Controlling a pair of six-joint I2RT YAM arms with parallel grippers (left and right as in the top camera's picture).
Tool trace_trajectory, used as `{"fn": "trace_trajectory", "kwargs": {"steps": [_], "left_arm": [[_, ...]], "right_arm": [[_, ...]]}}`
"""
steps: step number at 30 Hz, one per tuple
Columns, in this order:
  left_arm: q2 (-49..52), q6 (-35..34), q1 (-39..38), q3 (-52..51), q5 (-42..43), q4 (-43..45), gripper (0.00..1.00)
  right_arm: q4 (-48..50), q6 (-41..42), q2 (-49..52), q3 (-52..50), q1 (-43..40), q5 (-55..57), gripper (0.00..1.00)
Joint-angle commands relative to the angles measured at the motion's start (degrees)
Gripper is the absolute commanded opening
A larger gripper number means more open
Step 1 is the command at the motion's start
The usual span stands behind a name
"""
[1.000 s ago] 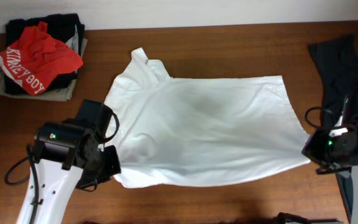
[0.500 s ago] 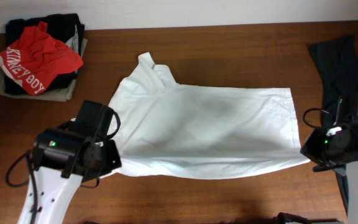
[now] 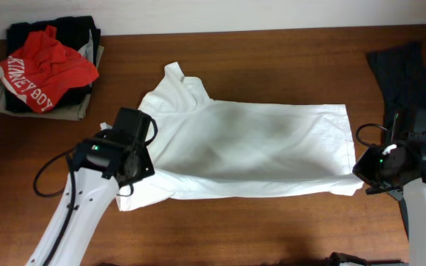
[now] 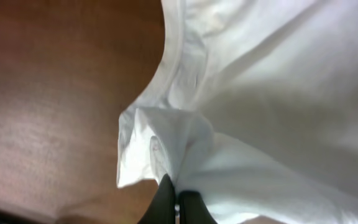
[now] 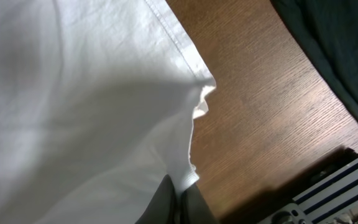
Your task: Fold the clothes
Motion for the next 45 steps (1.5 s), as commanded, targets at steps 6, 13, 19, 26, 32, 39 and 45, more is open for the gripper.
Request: {"fn": "trace_trajectory", "kwargs": {"steps": [6, 13, 19, 26, 32, 39, 45], "left_arm": [[6.54, 0.50, -0.11, -0.22, -5.38, 8.72, 0.01], [12.33, 0.48, -0.11, -0.22, -7.15, 11.54, 0.01], [15.30, 0.48, -0.11, -0.22, -7.87, 15.78, 0.01], [15.63, 0.48, -0.11, -0.22, -7.89, 18.47, 0.01], [15.65, 0.50, -0.13, -0.22, -7.87, 20.79, 0.72], [15.63, 3.61, -0.11, 0.20, -7.89, 24.59, 0.93], [15.21, 7.19, -0.02, 6.05, -7.87, 20.83, 0.99]], "right_arm": [[5.64, 3.78, 0.68, -8.07, -0.37, 1.84, 0.04], [8.96, 7.58, 0.98, -12.94, -0.37, 5.07, 0.04], [12.76, 7.96, 1.25, -13.27, -0.37, 6.43, 0.04], [15.63, 9.68, 5.62, -13.38, -0.35, 5.79, 0.05], [18.93, 9.64, 10.84, -13.38, -0.35, 5.77, 0.45], [19.43, 9.33, 12.68, -12.79, -0.37, 2.73, 0.98], [17.70, 5.35, 12.68, -9.49, -0.37, 2.78, 0.99]]}}
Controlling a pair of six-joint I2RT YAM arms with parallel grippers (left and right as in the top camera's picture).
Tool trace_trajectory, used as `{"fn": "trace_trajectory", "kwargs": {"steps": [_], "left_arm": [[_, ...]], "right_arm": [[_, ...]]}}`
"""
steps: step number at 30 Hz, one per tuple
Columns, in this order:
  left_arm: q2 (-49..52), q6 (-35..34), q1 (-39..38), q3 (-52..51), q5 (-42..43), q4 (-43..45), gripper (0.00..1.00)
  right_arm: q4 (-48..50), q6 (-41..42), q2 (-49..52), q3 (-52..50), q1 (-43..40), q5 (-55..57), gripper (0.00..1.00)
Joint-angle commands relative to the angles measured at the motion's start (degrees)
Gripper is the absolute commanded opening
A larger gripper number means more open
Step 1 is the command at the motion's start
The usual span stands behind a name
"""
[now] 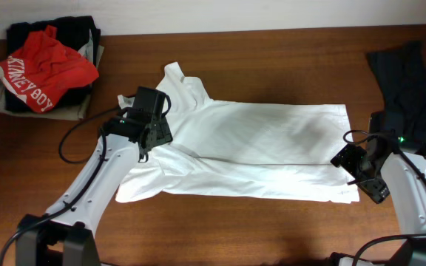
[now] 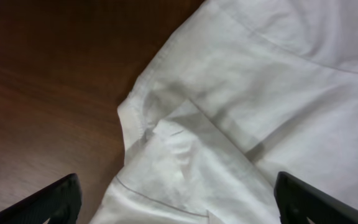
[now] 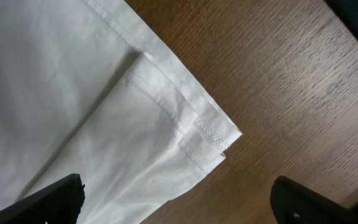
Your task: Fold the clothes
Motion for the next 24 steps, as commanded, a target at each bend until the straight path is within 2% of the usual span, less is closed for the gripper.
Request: {"fn": "trace_trajectory", "kwargs": {"steps": [1, 5, 13, 19, 24], "left_arm": [[-0.07, 3.93, -0.02, 6.36, -0.81, -3.89, 0.99], [-0.11, 3.93, -0.02, 11.85, -0.79, -10.03, 0.99], [-1.11, 3.93, -0.02, 16.90, -0.63, -17.25, 0.99], [-5.11, 7.85, -0.02, 17.27, 4.68, -20.46, 0.99], [-7.17, 7.80, -0.02, 17.22, 8.41, -27.63, 0.99]], "right_arm": [[-0.66, -3.87, 0.09, 3.78, -0.33, -0.28, 0.99], [-0.94, -8.13, 0.09, 5.70, -0.33, -0.28, 0.99], [-8.50, -9.68, 0.07, 12.70, -0.33, 0.33, 0.99], [-12.15, -11.15, 0.07, 16.85, -0.33, 2.58, 0.99], [-13.27, -11.37, 0.09, 16.85, -0.33, 3.32, 0.99]]}}
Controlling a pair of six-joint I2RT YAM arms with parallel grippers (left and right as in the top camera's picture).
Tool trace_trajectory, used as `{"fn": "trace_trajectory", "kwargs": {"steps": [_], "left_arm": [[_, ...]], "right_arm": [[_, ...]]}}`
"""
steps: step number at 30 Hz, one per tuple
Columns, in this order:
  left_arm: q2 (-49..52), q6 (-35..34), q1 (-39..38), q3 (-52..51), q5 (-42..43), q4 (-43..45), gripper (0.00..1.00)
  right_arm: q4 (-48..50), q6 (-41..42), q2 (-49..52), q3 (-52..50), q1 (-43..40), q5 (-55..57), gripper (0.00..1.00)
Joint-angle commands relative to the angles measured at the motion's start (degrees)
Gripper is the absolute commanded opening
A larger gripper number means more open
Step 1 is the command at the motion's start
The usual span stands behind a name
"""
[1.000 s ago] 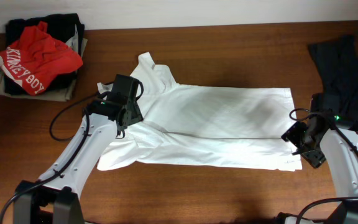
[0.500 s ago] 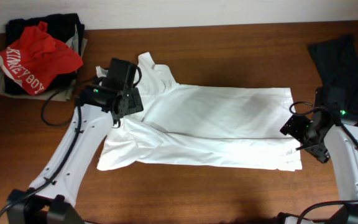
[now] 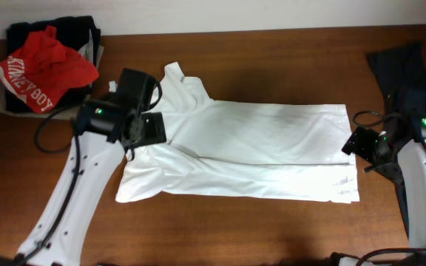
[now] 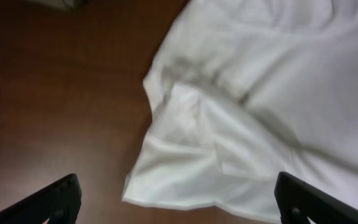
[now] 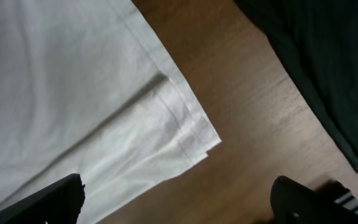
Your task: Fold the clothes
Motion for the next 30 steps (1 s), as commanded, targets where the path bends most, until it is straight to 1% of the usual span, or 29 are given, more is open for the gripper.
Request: {"fn": "trace_trajectory", "kwargs": {"steps": [1, 4, 7, 8, 10, 12, 13, 15, 17, 21, 24, 27, 30], "left_arm": [[-1.90, 1.53, -0.02, 0.85, 5.62, -4.48, 0.99], [-1.86, 1.53, -0.02, -2.08, 8.79, -4.07, 0.99], [-1.73, 1.53, -0.02, -6.32, 10.64, -0.94, 0.98], [-1.68, 1.53, -0.02, -8.09, 11.69, 0.48, 0.97], [-1.16, 1.53, -0.02, -11.89, 14.05, 3.39, 0.90], [-0.11, 1.53, -0.02, -14.84, 15.17, 5.88, 0.89], [0.57, 1.55, -0.02, -16.02, 15.34, 7.39, 0.85], [1.79, 1.55, -0.02, -17.70, 15.37, 10.36, 0.84], [3.45, 1.53, -0.02, -18.60, 16.20, 12.00, 0.84], [6.58, 1.51, -0.02, -18.64, 18.64, 12.41, 0.84], [9.31, 1.51, -0.15, -18.64, 22.36, 14.01, 0.84], [11.72, 1.49, -0.17, -18.64, 23.76, 16.90, 0.85], [13.68, 1.46, -0.17, -18.64, 25.16, 17.18, 0.85]], "right_arm": [[-0.31, -0.76, -0.09, 1.03, -0.33, 1.81, 0.99], [0.68, -0.76, -0.09, 1.03, -0.31, -1.03, 0.99], [1.29, -0.74, 0.22, 0.87, -0.31, -4.63, 0.99], [1.25, -0.76, 0.42, 0.81, -0.31, -5.38, 0.98], [1.25, -0.76, 0.70, 0.15, -0.31, -5.92, 0.99], [1.38, -0.74, 1.01, -0.81, -0.31, -5.92, 0.99], [1.70, -0.63, 1.18, -1.40, -0.31, -5.95, 0.99], [2.38, -0.33, 1.55, -2.43, -0.31, -6.27, 0.99], [2.78, -0.35, 2.27, -3.15, -0.31, -7.72, 0.99], [2.75, -0.35, 3.54, -3.23, -0.31, -9.22, 0.99], [3.04, -0.35, 3.76, -3.23, -0.31, -9.38, 0.99], [3.65, -0.35, 3.76, -3.23, -0.31, -9.38, 0.99], [3.63, -0.35, 3.76, -3.23, -0.31, -9.35, 0.99]]}}
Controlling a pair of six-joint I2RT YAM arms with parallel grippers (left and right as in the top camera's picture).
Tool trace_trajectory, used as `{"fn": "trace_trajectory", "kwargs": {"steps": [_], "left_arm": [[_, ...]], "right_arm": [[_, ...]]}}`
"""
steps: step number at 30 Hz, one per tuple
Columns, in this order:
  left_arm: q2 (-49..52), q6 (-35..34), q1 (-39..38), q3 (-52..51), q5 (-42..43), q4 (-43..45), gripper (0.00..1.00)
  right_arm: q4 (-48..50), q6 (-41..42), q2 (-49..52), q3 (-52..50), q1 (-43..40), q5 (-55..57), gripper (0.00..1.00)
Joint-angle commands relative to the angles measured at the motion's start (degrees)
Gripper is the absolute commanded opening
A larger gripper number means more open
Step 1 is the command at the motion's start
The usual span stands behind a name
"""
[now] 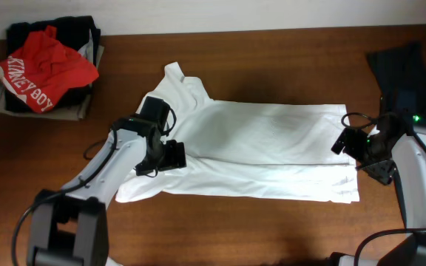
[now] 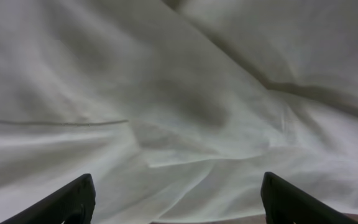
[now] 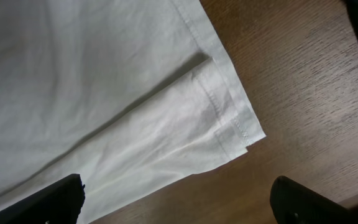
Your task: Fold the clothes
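A white shirt (image 1: 257, 148) lies flat across the middle of the table, its front long edge folded up over the body. My left gripper (image 1: 170, 157) hovers open over the shirt's left part; its wrist view is filled with wrinkled white cloth (image 2: 179, 106), fingertips (image 2: 73, 199) wide apart. My right gripper (image 1: 350, 142) is open at the shirt's right hem. In the right wrist view the doubled hem corner (image 3: 238, 127) lies flat on the wood, nothing between the fingers.
A stack of folded clothes topped by a red garment (image 1: 44, 63) sits at the far left corner. A dark garment (image 1: 409, 70) lies at the far right edge. Bare wooden table (image 1: 257, 229) runs along the front.
My left gripper has moved right and forward from the shirt's sleeve edge to over its left body, close to the cloth. The right gripper shifted slightly nearer the hem. Both remain open.
Both grippers were shut on the shirt's front edge, holding it raised. By 1.8 s ago the edge lay folded over the body and both grippers were open. The left then stood at the sleeve and now hovers over the shirt's left part.
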Motion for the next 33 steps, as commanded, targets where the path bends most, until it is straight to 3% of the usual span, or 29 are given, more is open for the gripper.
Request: {"fn": "trace_trajectory", "kwargs": {"steps": [1, 20, 32, 33], "left_arm": [[3.56, 0.42, -0.17, -0.55, 4.72, -0.09, 0.85], [6.62, 0.28, -0.17, -0.61, 6.73, 6.64, 0.86], [8.02, 0.50, -0.17, -0.61, 6.73, 18.25, 0.86], [8.33, 0.50, -0.17, -0.61, 6.73, 20.00, 0.94]], "right_arm": [[0.13, 0.39, 0.20, -0.52, -0.31, -0.46, 0.99], [1.22, 0.39, 0.20, -0.52, -0.31, -0.44, 0.99], [1.25, 0.39, 0.22, -0.52, -0.31, -0.44, 0.99], [1.25, 0.39, 0.22, -0.52, -0.31, -0.44, 0.99]]}}
